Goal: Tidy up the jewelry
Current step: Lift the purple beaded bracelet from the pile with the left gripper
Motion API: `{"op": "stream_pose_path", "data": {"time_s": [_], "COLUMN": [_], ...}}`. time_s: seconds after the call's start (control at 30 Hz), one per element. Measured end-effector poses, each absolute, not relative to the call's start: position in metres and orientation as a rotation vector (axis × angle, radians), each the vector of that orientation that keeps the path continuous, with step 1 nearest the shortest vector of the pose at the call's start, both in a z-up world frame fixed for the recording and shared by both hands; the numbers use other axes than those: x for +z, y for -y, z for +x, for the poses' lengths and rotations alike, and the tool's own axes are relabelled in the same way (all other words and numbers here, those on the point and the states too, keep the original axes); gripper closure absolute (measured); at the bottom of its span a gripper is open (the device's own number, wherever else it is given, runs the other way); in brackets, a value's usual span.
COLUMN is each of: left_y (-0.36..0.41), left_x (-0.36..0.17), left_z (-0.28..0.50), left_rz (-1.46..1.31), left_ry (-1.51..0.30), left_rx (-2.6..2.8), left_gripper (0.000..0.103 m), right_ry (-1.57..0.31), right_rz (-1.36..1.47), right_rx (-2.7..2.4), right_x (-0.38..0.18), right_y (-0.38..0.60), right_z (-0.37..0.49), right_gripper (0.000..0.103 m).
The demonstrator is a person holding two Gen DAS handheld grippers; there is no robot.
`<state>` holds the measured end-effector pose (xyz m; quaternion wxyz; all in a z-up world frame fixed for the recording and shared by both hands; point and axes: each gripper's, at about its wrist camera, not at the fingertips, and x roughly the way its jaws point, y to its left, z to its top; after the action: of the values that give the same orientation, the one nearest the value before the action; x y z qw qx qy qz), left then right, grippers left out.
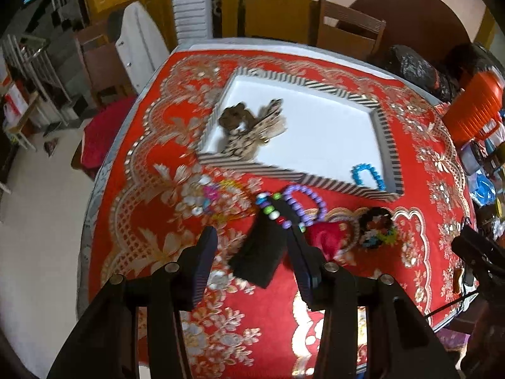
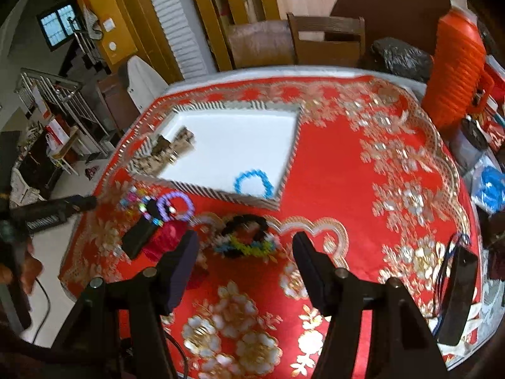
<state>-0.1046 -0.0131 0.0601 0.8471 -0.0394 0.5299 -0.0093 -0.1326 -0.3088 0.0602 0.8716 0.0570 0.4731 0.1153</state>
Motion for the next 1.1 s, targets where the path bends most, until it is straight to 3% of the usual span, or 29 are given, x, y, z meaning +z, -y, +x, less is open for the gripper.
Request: {"op": "stream_pose_path", "data": {"time_s": [0.57, 0.7, 0.9, 1.1], "left_y": [0.008, 0.009, 0.024, 0.051], "left_x": [0.009, 0.004, 0.018, 0.0], "left_z": [-0.101, -0.095, -0.068, -0.022], "left_rz": [-0.208, -0.199, -0.184, -0.067], "left_ry": [-1.299, -1.314, -1.28, -1.35], "left_rx": [-0.164, -0.171, -0.222, -0.17], "left_gripper": [0.077, 0.077, 0.077, 0.077], "right_ry": [-1.068, -1.067, -1.021, -1.099], "right_rz": [0.211, 0.254, 0.142, 0.202], "right_rx": [0.257, 0.309, 0.321, 0.274], "right_x": [0.01, 0.015, 0.027, 0.008], "right_y": [0.318, 0.308, 0.276, 0.29], "right_z": [-0.125, -0.117, -0.104, -0.102], "right_gripper": [0.039, 0.052, 0.052, 0.052]}}
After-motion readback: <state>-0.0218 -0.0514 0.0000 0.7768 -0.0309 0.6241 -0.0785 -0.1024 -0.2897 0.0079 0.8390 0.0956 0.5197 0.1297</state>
